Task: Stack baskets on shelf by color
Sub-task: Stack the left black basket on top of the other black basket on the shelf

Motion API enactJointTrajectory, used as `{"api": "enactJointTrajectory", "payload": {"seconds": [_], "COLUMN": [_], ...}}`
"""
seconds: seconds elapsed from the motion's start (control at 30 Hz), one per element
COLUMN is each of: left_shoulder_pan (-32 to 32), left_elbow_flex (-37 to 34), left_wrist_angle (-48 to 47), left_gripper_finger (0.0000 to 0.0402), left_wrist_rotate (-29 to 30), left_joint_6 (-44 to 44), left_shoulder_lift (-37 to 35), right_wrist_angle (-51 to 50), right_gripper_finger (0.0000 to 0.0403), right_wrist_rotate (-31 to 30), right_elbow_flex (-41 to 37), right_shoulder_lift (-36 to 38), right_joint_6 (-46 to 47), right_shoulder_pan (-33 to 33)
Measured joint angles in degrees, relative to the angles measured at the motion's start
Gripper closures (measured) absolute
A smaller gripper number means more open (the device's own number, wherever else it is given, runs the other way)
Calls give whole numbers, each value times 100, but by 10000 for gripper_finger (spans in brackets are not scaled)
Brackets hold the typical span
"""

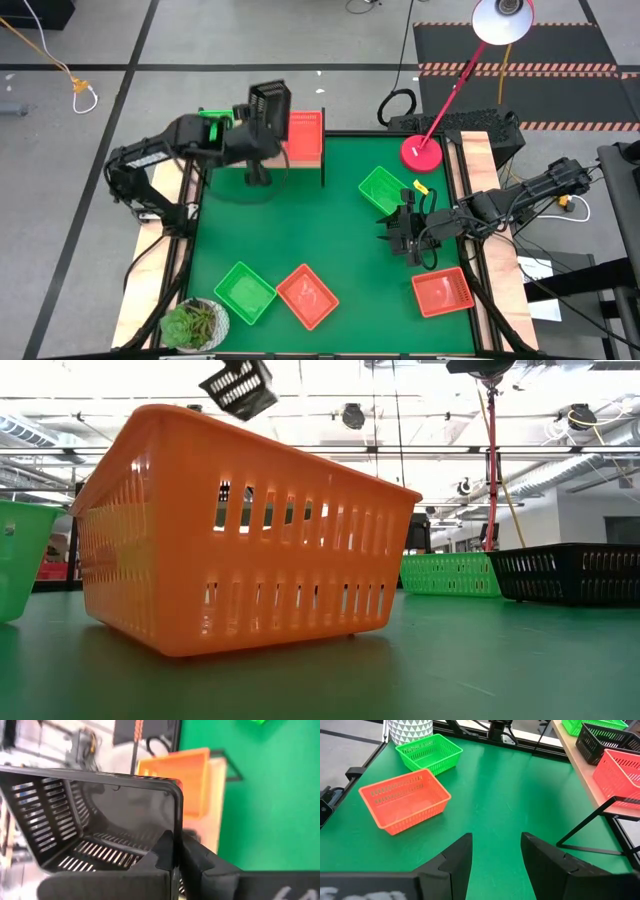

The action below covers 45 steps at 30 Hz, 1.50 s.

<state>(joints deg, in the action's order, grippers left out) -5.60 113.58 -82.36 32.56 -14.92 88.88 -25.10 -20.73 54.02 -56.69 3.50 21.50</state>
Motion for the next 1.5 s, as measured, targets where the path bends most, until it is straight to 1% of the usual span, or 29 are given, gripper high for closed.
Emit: {"api": "enactJointTrajectory", "payload": {"seconds": [0.1,0.23,0.3,0.43,0.5,0.6,0.83,1.0,1.23,1.4,1.5], "left_shoulder_pan": [-447,-915,-1078,-1330,-1401,-1415,-1436,-1438,-1493,-1605,-1618], "left_elbow_flex": [0,-1,-14,-55,-53,-58,-61,-61,-59,-60,-189], "left_wrist_angle": [-195,-377,-371,-483,-512,-620,-757,-768,-768,-768,-772], "left_gripper_finger": [394,383,382,394,391,381,393,375,393,372,373], "left_wrist_rotate": [-311,-594,-735,-1214,-1338,-1351,-1410,-1406,-1365,-1359,-1351], "left_joint_6": [8,22,-48,-256,-257,-259,-295,-295,-249,-272,-343], "left_shoulder_lift": [4,4,4,8,64,229,746,946,945,953,951], "right_wrist_angle": [0,0,0,0,0,0,0,0,0,2,0], "right_gripper_finger": [241,241,241,241,241,241,241,241,241,241,241], "right_wrist_rotate": [-7,-10,-13,-15,-17,-18,-20,-20,-20,-20,-20], "right_elbow_flex": [0,0,0,0,0,0,0,0,0,0,0], "right_shoulder_lift": [0,0,0,0,0,-2,-2,-2,-2,-2,-2], "right_joint_6": [-8,-30,-32,-40,-74,-78,-119,-118,-118,-117,-117], "right_shoulder_pan": [0,0,0,0,0,0,-3,-2,-2,-2,-2]}}
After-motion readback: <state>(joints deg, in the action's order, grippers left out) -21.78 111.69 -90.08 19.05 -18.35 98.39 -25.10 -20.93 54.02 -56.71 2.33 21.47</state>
